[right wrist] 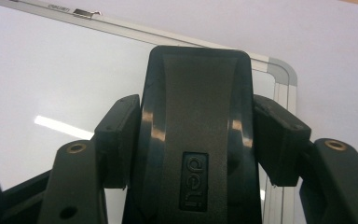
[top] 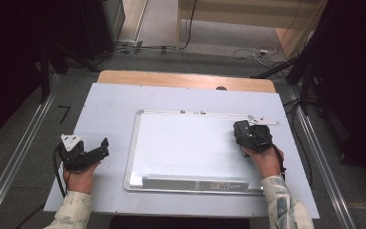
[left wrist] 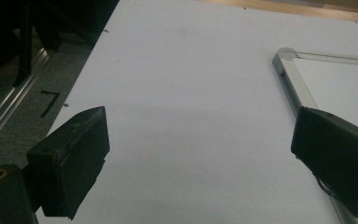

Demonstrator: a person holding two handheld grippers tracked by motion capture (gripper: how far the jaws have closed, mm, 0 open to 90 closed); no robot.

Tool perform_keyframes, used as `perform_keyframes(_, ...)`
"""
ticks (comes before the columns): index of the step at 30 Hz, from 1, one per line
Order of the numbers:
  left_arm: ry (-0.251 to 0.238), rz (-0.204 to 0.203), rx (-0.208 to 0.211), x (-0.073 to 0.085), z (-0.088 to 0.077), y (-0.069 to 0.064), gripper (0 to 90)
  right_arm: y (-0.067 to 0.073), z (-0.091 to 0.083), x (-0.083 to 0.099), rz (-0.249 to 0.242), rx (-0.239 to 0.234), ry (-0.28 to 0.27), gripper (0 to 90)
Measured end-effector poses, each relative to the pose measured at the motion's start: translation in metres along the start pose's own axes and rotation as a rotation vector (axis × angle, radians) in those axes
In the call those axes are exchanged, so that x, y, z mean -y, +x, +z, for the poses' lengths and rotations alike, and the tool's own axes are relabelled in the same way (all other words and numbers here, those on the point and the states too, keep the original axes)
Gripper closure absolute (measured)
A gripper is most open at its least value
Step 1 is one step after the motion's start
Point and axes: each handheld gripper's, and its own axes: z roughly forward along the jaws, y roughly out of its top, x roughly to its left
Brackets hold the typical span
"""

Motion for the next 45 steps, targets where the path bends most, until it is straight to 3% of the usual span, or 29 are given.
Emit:
perform_keyframes(18,0.002,-0.002,-0.001,0.0,0.0,0.001,4.5,-0.013,0.031,-0.007,0.07,0.097,0.05,36.3)
perform_keyframes(23,0.003,0.0,-0.001,0.0,0.0,0.001,4.5,-0.02,0.038,-0.008,0.146,0.091,0.073,36.4)
perform_keyframes(40,0.004,-0.001,-0.001,0.0,0.0,0.001,4.5,-0.024,0.046,-0.015,0.161,0.084,0.077,35.4)
perform_keyframes(45,0.004,-0.003,-0.003,0.0,0.0,0.001,4.5,-0.023,0.043,-0.016,0.122,0.101,0.043,30.2)
